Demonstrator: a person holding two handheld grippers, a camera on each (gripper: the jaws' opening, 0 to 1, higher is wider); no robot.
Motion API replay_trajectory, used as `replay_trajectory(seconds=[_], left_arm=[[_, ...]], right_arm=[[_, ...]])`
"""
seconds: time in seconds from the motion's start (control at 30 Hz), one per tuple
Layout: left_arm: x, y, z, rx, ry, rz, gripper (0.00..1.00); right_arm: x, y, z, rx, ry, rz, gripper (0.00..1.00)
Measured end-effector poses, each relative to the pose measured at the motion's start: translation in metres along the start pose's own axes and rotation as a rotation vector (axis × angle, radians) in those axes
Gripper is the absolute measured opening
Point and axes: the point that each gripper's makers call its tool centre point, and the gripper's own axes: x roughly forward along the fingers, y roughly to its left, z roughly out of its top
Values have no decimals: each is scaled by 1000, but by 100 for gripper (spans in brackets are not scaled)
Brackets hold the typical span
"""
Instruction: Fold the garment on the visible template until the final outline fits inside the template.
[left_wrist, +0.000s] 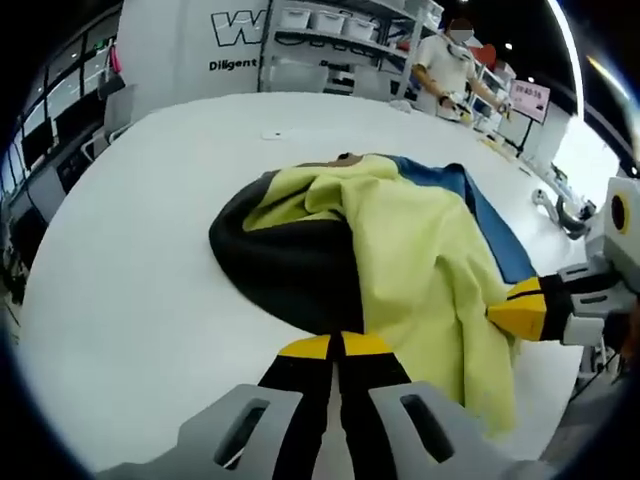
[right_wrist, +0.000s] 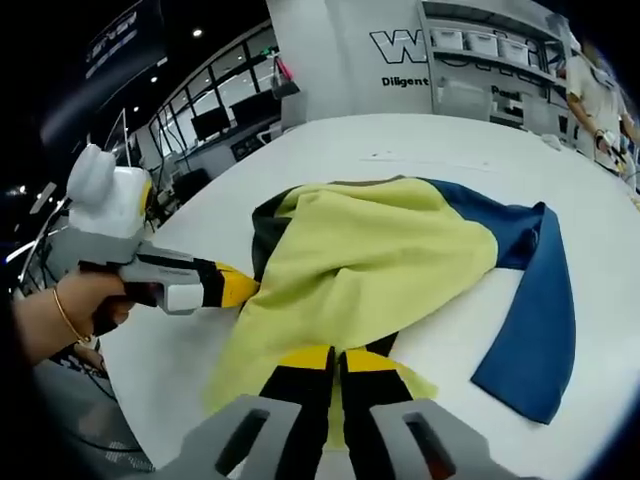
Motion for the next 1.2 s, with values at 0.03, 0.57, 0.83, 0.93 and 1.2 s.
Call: replay_trajectory(seconds=[0.03, 0.57, 0.83, 0.93, 1.2], left_arm=[[0, 2, -1, -5, 6, 0, 4], [-22, 106, 0, 171, 86, 197, 4], [-19, 136, 23, 253, 81, 273, 4], [-18, 139, 32, 305, 58, 305, 5], [-44, 84, 34, 199, -33, 173, 17]], right_arm=[[-2, -2, 0, 1, 1, -1, 0], [-35, -64, 6, -60, 41, -106, 0], [-41, -57, 9, -12, 57, -16, 0], [-41, -47, 11, 6, 59, 25, 0], [-43, -40, 11, 7, 62, 46, 0]])
